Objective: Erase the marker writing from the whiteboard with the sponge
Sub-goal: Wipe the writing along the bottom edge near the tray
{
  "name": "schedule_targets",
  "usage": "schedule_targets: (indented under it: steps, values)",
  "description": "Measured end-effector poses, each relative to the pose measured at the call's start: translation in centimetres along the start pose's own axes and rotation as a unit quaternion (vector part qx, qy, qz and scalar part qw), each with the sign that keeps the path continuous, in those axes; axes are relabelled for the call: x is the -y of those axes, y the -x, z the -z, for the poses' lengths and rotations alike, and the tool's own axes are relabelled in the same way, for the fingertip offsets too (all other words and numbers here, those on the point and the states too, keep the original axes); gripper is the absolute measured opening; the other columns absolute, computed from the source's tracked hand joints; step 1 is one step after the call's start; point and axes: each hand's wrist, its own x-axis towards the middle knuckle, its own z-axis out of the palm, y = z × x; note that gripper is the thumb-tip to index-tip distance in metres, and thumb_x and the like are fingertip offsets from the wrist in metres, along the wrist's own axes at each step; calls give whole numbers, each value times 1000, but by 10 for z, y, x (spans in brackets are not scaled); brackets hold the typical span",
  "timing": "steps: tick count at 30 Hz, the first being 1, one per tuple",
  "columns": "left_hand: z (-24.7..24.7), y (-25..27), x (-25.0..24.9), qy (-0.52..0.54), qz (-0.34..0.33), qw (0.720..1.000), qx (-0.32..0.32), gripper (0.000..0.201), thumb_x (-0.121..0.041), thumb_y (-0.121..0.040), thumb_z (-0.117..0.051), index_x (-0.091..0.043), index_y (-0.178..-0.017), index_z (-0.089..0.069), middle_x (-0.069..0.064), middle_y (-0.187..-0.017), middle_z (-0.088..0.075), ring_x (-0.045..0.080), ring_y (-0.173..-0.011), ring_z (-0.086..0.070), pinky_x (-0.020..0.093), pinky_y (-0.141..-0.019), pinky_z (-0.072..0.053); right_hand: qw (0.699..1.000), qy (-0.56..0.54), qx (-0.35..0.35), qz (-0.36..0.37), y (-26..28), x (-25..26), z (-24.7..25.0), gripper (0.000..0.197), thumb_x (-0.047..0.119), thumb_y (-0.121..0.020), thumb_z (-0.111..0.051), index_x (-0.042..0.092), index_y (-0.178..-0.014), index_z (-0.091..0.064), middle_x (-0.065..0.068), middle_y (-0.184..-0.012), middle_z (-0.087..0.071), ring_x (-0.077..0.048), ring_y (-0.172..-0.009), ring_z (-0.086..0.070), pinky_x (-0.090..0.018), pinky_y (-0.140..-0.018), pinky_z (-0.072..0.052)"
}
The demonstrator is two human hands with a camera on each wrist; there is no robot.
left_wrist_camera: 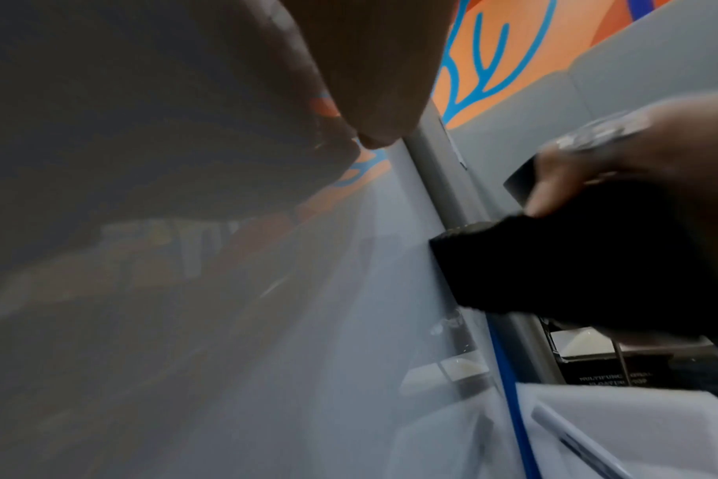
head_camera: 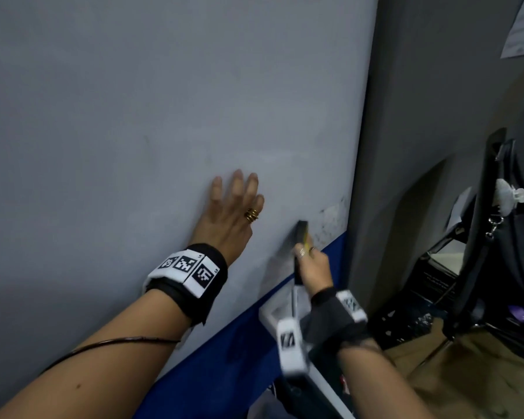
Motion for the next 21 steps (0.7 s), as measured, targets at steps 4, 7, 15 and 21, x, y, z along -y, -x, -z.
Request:
schedule_targets:
  steps: [4,7,15,21]
  values:
    - [1,-31,-22,-49,-21,998,20,57,-38,-83,-54,-33,-137,-38,14,-144,-11,36,-131,-10,62,-101,6,997,31,53,41,27,-14,-6,19,13,-89,-56,12,-70,-53,2,-63,-46,-13,-61,-43,-27,-57,-34]
    - [-1,-40,-32,-52,-14,998,45,61,-44,-90,-43,-37,-148,-22,13,-158,-7,40,-135,2,63,-99,12,1000,11,4,27,-14,-5,5,16,19,-90,-55,7,-95,-63,-5,-83,-60,-20,-79,-55,-29,-72,-43]
    - [-8,-40,-31,-8,-10,998,58,64,-46,-94,-38,-33,-151,-11,10,-159,-3,43,-136,7,67,-98,16,994,2,-107,-32,-131,27,63,37,22,-91,-55,-4,-117,-60,-7,-100,-54,-17,-92,-49,-20,-72,-32]
    - [-9,-37,-33,5,1,998,56,66,-44,-95,-32,-29,-151,-1,12,-158,9,44,-137,13,67,-98,20,998,-36,-35,27,-80,-25,29,42,16,-91,-55,1,-130,-52,-7,-119,-58,-21,-109,-54,-28,-96,-41]
